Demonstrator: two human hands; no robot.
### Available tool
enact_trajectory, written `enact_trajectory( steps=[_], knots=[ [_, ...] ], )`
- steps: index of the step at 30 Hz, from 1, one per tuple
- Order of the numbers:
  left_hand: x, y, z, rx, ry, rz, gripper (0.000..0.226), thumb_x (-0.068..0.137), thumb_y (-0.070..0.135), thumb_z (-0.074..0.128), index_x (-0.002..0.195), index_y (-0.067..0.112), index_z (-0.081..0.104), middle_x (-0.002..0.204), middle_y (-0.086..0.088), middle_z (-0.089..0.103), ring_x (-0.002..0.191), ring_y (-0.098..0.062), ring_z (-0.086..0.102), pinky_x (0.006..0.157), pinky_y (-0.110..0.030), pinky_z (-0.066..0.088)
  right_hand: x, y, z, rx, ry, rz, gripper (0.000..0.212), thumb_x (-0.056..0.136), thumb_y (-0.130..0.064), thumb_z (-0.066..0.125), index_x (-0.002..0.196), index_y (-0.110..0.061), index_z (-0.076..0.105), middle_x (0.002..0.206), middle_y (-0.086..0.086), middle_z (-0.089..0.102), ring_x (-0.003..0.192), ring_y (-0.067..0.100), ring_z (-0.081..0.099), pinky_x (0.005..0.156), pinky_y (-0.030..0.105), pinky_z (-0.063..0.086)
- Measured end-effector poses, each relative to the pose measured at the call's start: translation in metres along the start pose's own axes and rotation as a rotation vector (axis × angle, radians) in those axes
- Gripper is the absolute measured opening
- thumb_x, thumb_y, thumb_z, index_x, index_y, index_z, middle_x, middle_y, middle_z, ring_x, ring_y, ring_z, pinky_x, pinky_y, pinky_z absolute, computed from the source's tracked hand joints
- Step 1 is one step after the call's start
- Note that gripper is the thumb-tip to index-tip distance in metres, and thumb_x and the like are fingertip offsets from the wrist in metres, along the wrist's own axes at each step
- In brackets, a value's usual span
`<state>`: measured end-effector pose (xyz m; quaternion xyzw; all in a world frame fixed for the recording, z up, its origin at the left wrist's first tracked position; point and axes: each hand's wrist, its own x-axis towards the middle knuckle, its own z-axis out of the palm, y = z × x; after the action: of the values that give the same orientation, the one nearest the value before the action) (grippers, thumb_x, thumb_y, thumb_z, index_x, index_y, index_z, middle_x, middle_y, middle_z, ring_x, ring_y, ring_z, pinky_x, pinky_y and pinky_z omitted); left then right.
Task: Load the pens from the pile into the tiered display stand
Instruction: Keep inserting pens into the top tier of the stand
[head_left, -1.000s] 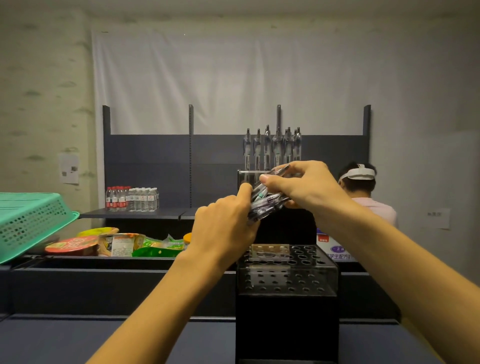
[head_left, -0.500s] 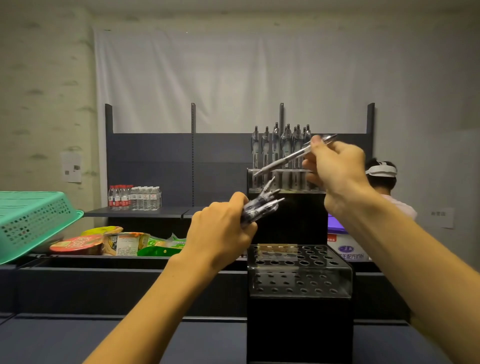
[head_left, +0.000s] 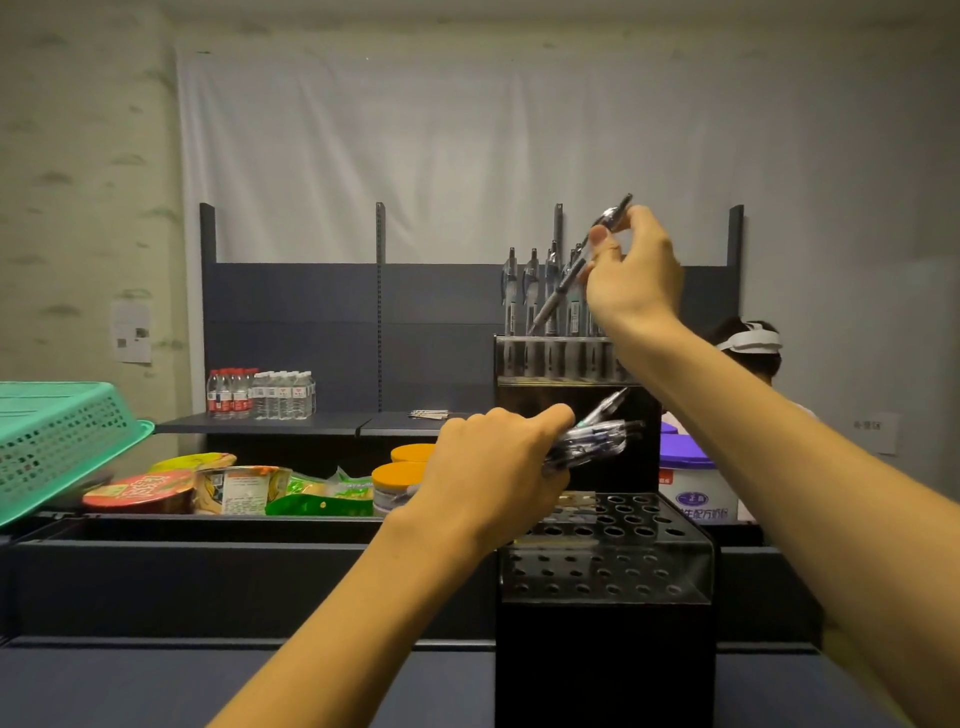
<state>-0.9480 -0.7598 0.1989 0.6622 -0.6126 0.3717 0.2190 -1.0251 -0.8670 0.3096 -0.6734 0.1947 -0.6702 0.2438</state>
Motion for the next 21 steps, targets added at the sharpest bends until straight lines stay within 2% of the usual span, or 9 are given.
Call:
enact_trajectory(
  steps=[4, 7, 10, 15, 21],
  knots=[
    [-0.001, -0.003, 0.001, 0.008, 0.014, -0.009, 0.019, 0.093, 0.039, 0.047, 0.109, 0.029, 0.045, 0.079, 0.006, 0.058, 0.069, -0.02, 0.053, 0.06, -0.028, 0.035, 0.002, -0.003, 0.009, -0.154, -0.065, -0.087, 0.021, 0.102, -0.018, 0.044, 0.119, -0.012, 0.054, 0.099, 0.001, 0.058, 0.094, 0.021, 0.061, 0.081, 0.034, 0.055],
    [-0.002, -0.004, 0.002, -0.015, 0.019, -0.027, 0.02, 0.092, 0.04, 0.048, 0.109, 0.03, 0.047, 0.082, 0.004, 0.062, 0.07, -0.02, 0.055, 0.06, -0.03, 0.045, 0.004, -0.005, 0.015, -0.241, -0.111, -0.126, 0.022, 0.101, -0.019, 0.046, 0.119, -0.012, 0.057, 0.102, 0.002, 0.061, 0.097, 0.023, 0.061, 0.074, 0.03, 0.048],
    [-0.003, -0.005, 0.004, -0.025, 0.024, -0.04, 0.023, 0.092, 0.042, 0.049, 0.111, 0.03, 0.048, 0.085, 0.005, 0.064, 0.073, -0.018, 0.056, 0.062, -0.03, 0.046, 0.003, -0.004, 0.021, -0.339, -0.184, -0.133, 0.024, 0.099, -0.024, 0.052, 0.118, -0.014, 0.062, 0.109, 0.005, 0.066, 0.096, 0.023, 0.06, 0.073, 0.029, 0.045],
    [-0.004, -0.006, 0.005, -0.034, 0.007, -0.081, 0.022, 0.091, 0.043, 0.049, 0.11, 0.033, 0.047, 0.082, 0.007, 0.059, 0.073, -0.017, 0.053, 0.064, -0.029, 0.045, 0.003, -0.006, 0.022, -0.531, -0.168, -0.168, 0.024, 0.093, -0.036, 0.061, 0.095, -0.012, 0.062, 0.086, 0.002, 0.055, 0.079, 0.021, 0.053, 0.066, 0.029, 0.038],
    [-0.005, -0.005, 0.005, -0.053, -0.037, -0.112, 0.023, 0.09, 0.043, 0.05, 0.111, 0.034, 0.045, 0.089, 0.005, 0.064, 0.078, -0.02, 0.057, 0.069, -0.034, 0.049, 0.006, -0.013, 0.028, -0.649, -0.205, -0.213, 0.024, 0.09, -0.033, 0.066, 0.096, -0.01, 0.062, 0.084, 0.004, 0.052, 0.077, 0.024, 0.053, 0.065, 0.031, 0.039]
  ],
)
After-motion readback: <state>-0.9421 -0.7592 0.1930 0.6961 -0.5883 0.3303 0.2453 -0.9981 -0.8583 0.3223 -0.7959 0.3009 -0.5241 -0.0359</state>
